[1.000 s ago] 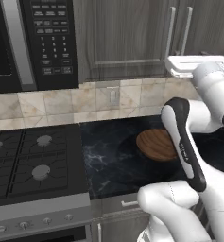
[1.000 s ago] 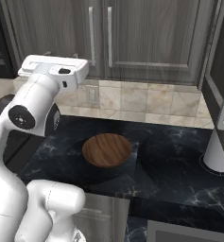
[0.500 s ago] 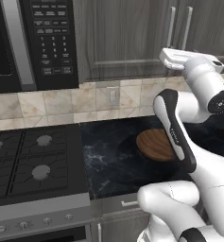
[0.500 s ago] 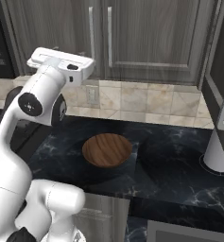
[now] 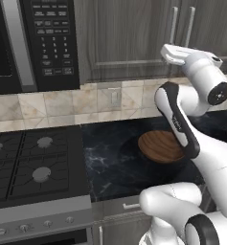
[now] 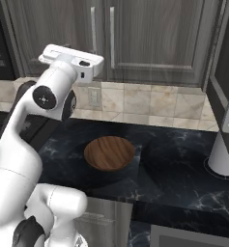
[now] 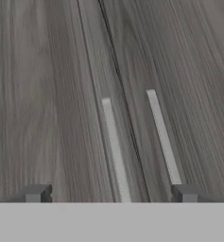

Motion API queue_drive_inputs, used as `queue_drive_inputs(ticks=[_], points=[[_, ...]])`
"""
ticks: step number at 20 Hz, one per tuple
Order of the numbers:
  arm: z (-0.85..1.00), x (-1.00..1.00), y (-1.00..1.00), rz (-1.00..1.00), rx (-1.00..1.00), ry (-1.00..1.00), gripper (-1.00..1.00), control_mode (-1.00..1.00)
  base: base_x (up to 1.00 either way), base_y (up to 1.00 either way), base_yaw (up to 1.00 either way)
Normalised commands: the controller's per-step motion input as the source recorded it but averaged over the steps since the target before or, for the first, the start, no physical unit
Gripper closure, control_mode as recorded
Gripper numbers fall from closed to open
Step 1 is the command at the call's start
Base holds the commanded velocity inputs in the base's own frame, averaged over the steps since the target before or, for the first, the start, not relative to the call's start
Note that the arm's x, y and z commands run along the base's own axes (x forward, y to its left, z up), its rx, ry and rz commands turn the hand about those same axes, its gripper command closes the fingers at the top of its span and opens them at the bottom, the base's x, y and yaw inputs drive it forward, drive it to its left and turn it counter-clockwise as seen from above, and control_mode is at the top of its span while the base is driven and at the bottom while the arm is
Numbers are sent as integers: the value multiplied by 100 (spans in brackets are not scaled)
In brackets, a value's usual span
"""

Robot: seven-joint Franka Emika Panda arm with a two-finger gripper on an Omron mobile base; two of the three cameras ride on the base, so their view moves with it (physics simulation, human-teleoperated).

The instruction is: Open the cabinet. Pick the orange and orange from the cabinet and place them into the bowl. Then close the cabinet.

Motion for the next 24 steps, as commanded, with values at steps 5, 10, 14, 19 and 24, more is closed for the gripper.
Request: queue_drive_inputs(ticks=[5,10,14,19,24], points=[[0,22,-19,2,0,0,-100,-100,0,0,0],[0,29,-12,1,0,0,-100,-100,0,0,0],[-1,33,0,0,0,0,-100,-100,0,0,0],[0,27,0,0,0,0,-100,-100,0,0,0],[0,14,2,0,0,0,-100,-100,0,0,0]])
